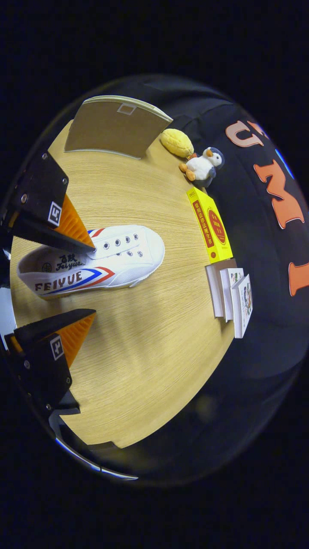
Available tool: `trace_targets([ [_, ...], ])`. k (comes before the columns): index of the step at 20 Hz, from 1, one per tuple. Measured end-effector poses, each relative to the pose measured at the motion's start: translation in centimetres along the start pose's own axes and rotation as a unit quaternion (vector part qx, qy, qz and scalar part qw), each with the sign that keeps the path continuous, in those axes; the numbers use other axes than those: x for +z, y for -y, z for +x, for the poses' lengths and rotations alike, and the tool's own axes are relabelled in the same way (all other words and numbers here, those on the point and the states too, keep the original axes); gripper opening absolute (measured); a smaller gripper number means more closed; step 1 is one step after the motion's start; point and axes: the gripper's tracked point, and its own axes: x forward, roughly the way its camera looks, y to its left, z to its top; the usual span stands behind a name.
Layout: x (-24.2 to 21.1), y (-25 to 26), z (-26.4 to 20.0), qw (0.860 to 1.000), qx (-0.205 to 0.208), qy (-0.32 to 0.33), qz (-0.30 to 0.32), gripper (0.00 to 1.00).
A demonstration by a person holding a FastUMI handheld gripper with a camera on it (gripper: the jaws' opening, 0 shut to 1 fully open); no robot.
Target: Open the storage box then place both shoes into the box .Put the left shoe in first, then the right shoe, with the right side of both shoes facing outward in a uniform manner.
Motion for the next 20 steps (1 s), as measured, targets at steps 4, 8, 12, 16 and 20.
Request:
trace_targets([
  [4, -1.1, 0.3, 0.7, 0.999, 0.014, -0.026, 0.033, 0.52],
  [8, -0.6, 0.5, 0.4, 0.999, 0.001, 0.004, 0.034, 0.14],
  [12, 0.0, -1.5, -0.9, 0.998, 0.004, 0.015, 0.055, 0.01],
  [16, 1.5, -4.8, -2.9, 0.997, 0.025, 0.036, 0.064, 0.01],
  [20, 3.3, -8.8, -5.5, 0.995, 0.036, 0.066, 0.068, 0.00],
])
